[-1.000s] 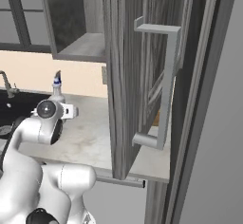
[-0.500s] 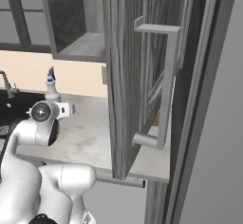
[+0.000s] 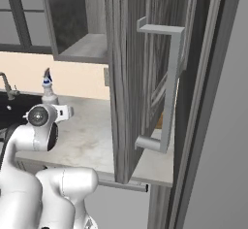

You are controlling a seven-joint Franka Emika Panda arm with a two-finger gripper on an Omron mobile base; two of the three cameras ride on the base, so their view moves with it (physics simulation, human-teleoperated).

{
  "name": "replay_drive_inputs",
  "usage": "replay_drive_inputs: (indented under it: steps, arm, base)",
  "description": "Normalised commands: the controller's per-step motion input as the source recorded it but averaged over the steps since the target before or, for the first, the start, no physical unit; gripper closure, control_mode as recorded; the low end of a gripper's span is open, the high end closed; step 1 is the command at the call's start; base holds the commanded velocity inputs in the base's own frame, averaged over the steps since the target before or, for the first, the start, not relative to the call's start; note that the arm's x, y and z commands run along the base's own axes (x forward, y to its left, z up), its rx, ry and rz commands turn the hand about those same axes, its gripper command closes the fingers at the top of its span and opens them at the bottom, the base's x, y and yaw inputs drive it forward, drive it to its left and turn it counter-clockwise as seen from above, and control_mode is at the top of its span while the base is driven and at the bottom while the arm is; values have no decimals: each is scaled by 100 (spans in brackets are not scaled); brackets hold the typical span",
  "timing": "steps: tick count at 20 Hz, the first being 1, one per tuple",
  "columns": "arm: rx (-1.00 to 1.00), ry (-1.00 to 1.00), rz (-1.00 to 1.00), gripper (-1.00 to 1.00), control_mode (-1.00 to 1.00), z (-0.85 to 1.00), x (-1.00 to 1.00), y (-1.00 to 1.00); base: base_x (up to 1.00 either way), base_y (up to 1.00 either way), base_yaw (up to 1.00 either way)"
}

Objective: Pick the sponge and spray from the cabinet and place them on the counter.

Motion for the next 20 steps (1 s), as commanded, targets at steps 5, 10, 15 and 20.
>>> replay_drive_inputs:
  steps: [5, 10, 15, 20]
  arm:
    - [-1, -1, 2, 100, -100, -62, 2, -5]
    - [0, 0, 0, 100, -100, -62, 15, 0]
    - [0, 0, 1, 100, -100, -62, 27, 0]
    - [3, -4, 2, 100, -100, -62, 22, -2]
  base:
    - [0, 0, 0]
    - [0, 0, 0]
    - [0, 0, 0]
    - [0, 0, 0]
